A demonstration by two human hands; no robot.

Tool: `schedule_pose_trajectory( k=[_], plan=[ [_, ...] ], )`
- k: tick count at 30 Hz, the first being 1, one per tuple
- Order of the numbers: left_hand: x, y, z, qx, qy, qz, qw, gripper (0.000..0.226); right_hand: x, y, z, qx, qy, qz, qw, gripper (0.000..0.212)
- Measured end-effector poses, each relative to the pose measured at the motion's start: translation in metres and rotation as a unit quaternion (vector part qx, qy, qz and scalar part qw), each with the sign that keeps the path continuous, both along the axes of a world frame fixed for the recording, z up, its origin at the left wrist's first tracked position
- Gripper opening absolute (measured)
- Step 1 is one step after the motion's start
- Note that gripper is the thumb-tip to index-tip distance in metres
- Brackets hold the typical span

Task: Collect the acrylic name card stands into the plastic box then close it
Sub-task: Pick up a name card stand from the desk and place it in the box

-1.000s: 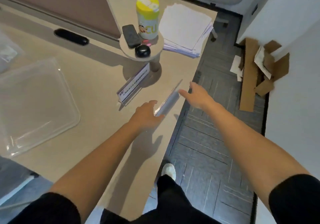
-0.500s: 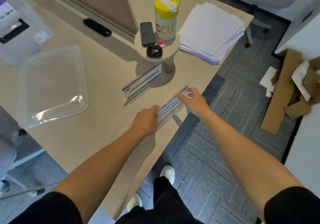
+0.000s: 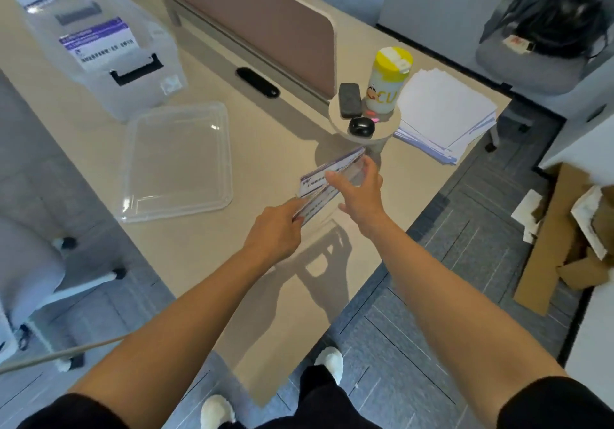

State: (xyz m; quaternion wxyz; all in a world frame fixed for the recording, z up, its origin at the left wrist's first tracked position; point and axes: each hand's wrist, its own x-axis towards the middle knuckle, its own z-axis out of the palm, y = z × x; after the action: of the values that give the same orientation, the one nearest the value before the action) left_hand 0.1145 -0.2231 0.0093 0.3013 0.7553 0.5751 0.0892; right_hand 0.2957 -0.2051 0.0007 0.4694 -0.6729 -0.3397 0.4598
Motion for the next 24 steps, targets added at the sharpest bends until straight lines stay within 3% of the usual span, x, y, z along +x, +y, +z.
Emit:
schedule_pose_trajectory(
  k=[2, 8, 12, 15, 20, 24],
  plan=[
    [-0.032, -0.007, 0.011, -0.008, -0.038, -0.004, 0.999, 0.044, -0.026, -0.006, 0.013, 0.023, -0.021, 0.006, 1.0, 0.113],
    [-0.148, -0.025, 0.033, -0.027, -0.105, -0.105, 0.989, 0.098, -0.109, -0.031, 0.052, 0.061, -0.064, 0.002, 0.996, 0.114],
    [-0.211, -0.027, 0.046, 0.037, -0.118, -0.11, 0.986, 0.098, -0.159, -0.04, 0.079, 0.076, -0.067, 0.025, 0.995, 0.094],
    [-0.253, -0.023, 0.053, 0.037, -0.146, -0.108, 0.983, 0.096, -0.195, -0.038, 0.099, 0.06, -0.058, 0.055, 0.995, 0.095],
    [-0.29, -0.011, 0.056, 0.043, -0.158, -0.121, 0.979, 0.102, -0.234, -0.022, 0.113, 0.066, -0.051, 0.063, 0.995, 0.07],
    [-0.305, 0.012, 0.056, 0.05, -0.18, -0.104, 0.977, 0.095, -0.252, 0.008, 0.116, 0.074, -0.034, 0.085, 0.993, 0.07]
  ],
)
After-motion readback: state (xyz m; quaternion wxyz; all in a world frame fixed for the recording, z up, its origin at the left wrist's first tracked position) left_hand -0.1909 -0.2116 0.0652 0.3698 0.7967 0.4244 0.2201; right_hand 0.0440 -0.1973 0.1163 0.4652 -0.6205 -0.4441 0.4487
